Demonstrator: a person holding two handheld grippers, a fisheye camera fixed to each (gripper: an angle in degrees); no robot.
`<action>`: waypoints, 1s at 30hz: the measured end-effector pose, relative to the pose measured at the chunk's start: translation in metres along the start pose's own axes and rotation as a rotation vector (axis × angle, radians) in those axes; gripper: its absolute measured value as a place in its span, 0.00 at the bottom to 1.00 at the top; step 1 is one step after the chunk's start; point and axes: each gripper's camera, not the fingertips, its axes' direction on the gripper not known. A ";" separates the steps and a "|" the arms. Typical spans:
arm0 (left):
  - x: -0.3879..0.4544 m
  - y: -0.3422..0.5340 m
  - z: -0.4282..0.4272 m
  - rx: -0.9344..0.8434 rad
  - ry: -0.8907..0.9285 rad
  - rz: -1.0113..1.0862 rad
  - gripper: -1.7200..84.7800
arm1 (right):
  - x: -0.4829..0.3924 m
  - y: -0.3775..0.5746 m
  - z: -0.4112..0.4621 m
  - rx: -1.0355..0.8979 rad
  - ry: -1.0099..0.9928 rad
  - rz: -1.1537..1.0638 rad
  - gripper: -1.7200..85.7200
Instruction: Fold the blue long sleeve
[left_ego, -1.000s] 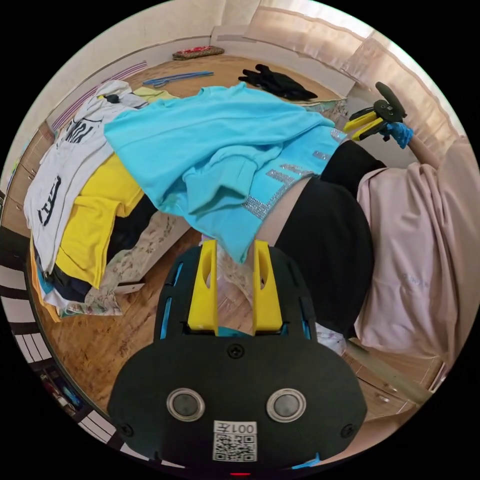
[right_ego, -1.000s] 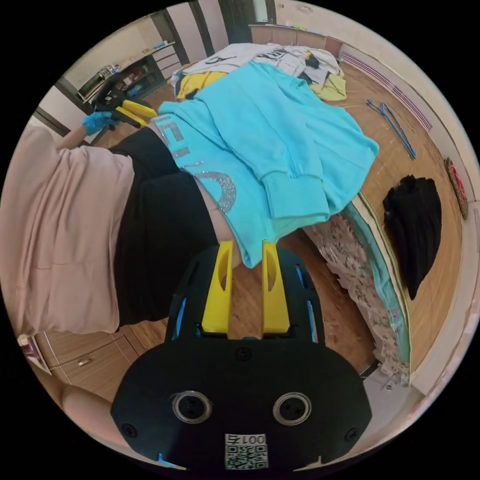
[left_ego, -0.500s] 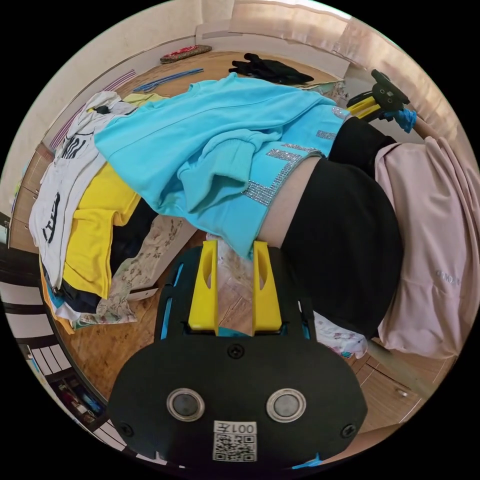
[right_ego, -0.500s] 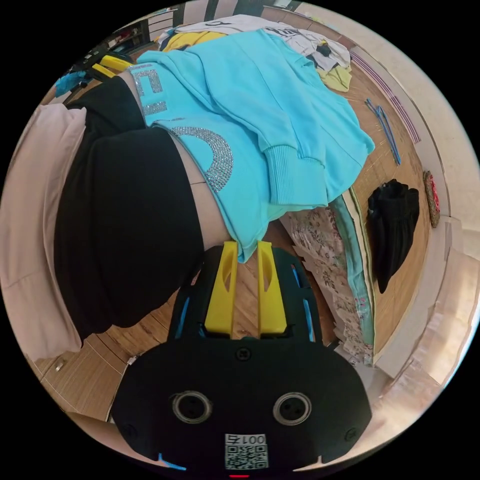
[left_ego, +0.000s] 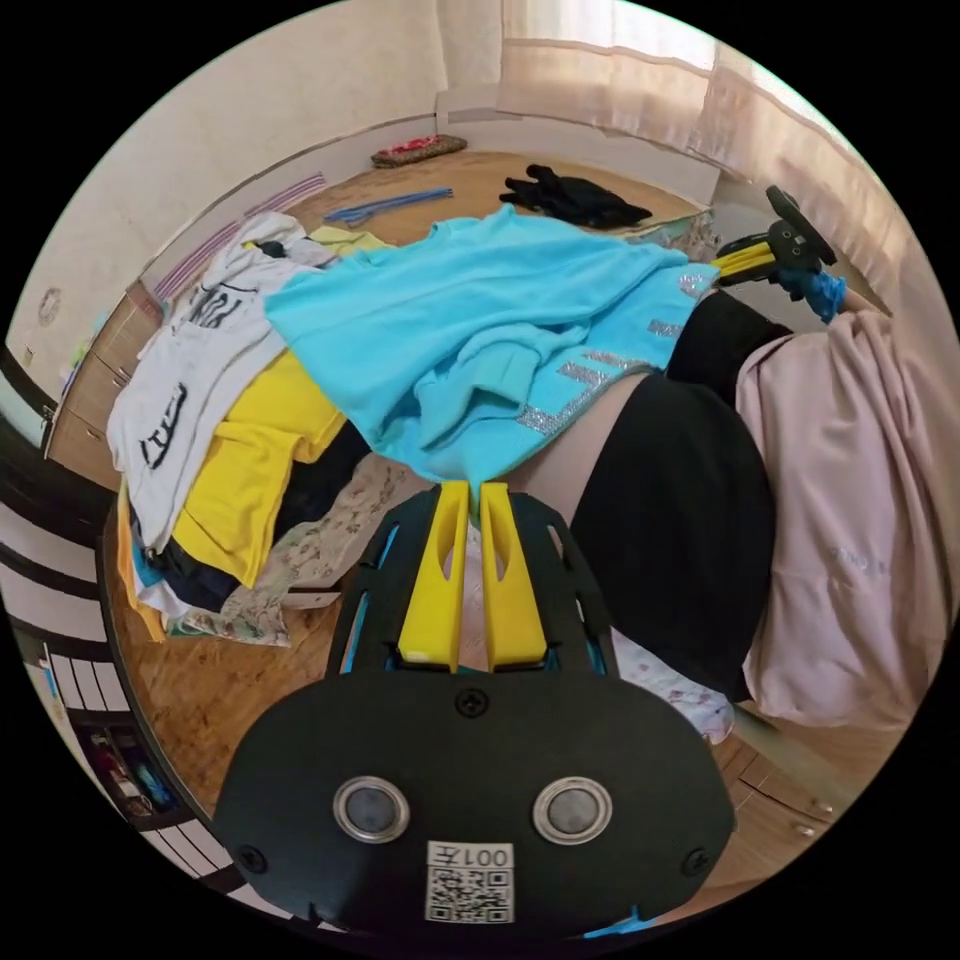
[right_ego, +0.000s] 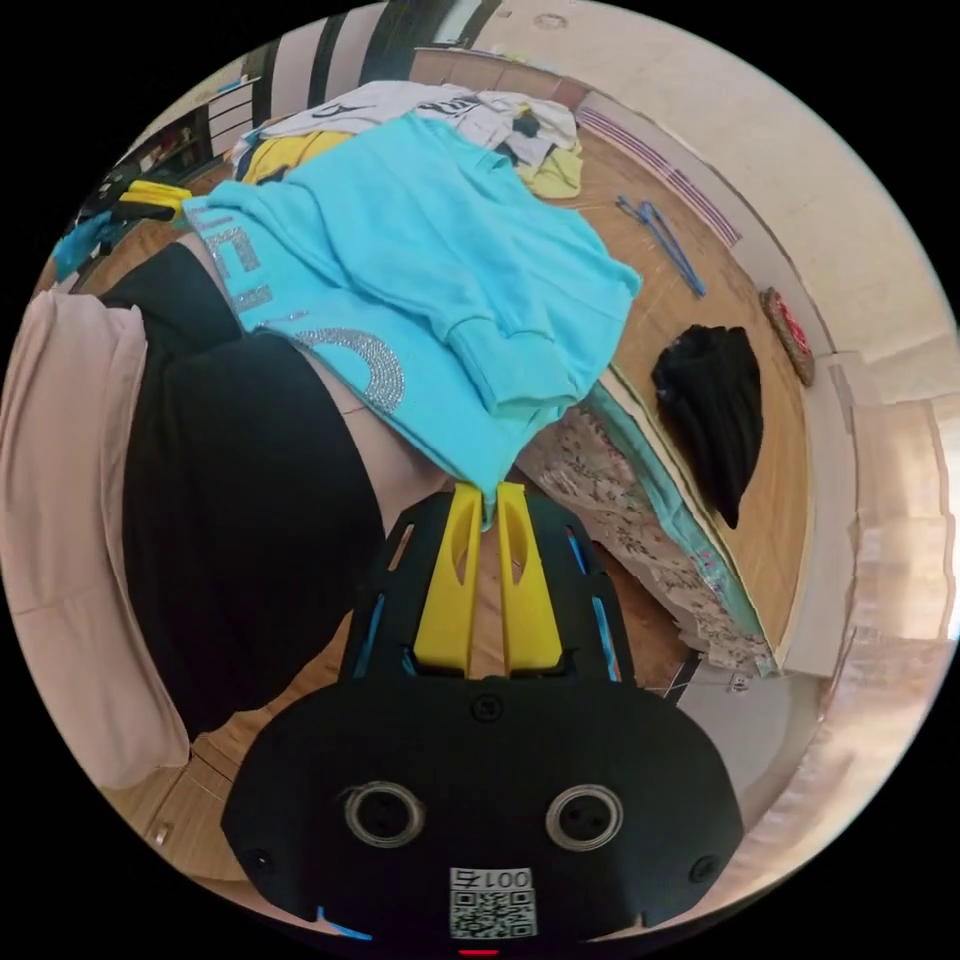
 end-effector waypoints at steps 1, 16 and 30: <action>-0.004 0.000 -0.014 0.037 -0.014 -0.009 0.01 | 0.002 0.001 -0.008 0.005 0.025 -0.001 0.05; -0.025 -0.013 -0.072 0.185 -0.147 -0.094 0.00 | 0.048 0.008 -0.058 0.171 0.245 0.100 0.04; -0.134 -0.127 -0.035 0.248 -0.254 -0.254 0.00 | 0.177 -0.105 -0.007 0.295 0.374 0.252 0.04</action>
